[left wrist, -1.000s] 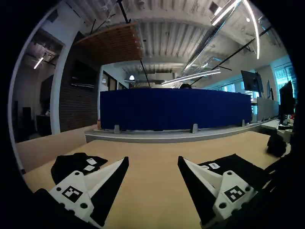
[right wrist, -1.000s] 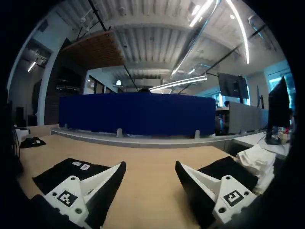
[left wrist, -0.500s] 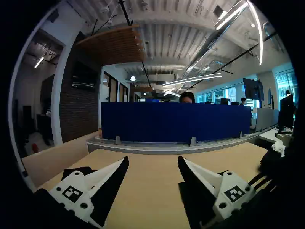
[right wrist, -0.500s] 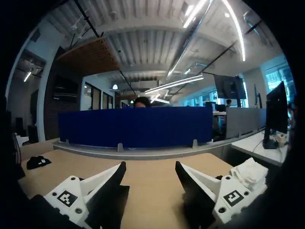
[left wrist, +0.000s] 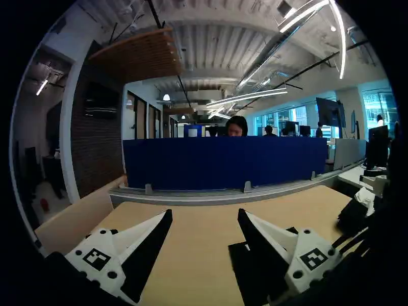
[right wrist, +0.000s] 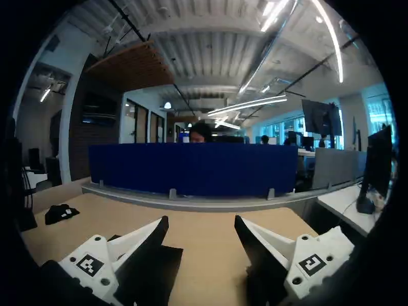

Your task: Fold towel

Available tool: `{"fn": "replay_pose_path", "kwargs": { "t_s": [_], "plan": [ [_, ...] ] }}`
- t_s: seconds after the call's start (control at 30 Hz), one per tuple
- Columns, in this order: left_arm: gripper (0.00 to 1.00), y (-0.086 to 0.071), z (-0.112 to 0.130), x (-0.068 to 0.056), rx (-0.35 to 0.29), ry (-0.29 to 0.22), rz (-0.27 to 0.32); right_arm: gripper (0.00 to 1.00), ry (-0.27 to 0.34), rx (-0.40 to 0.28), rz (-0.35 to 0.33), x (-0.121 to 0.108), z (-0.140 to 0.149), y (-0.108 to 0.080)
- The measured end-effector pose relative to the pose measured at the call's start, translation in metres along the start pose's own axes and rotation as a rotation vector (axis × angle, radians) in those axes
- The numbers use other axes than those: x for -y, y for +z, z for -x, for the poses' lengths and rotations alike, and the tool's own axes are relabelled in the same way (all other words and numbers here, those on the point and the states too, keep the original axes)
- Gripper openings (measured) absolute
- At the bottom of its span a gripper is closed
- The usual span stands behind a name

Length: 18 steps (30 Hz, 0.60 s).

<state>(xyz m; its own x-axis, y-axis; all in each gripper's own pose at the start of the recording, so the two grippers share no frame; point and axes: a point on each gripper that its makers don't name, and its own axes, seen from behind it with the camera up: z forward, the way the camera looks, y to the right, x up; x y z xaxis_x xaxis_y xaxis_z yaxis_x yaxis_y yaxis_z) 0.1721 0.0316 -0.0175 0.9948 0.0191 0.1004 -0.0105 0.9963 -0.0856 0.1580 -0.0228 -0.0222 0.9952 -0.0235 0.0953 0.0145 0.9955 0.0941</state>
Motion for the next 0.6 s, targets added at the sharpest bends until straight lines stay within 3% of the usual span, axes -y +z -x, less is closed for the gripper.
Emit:
{"fn": "replay_pose_path", "kwargs": {
  "t_s": [0.1,0.27,0.6],
  "plan": [
    [0.95,-0.003,0.006,-0.014,0.042,0.008,0.054,1.00,-0.017,0.043,-0.035,0.006,0.006,-0.002],
    [0.95,-0.008,0.019,-0.028,0.108,0.034,0.115,1.00,-0.064,0.125,-0.095,0.020,0.021,-0.004],
    [0.95,-0.015,0.055,-0.061,0.241,0.099,0.255,1.00,-0.162,0.340,-0.260,0.056,0.076,-0.020]
  ]
}}
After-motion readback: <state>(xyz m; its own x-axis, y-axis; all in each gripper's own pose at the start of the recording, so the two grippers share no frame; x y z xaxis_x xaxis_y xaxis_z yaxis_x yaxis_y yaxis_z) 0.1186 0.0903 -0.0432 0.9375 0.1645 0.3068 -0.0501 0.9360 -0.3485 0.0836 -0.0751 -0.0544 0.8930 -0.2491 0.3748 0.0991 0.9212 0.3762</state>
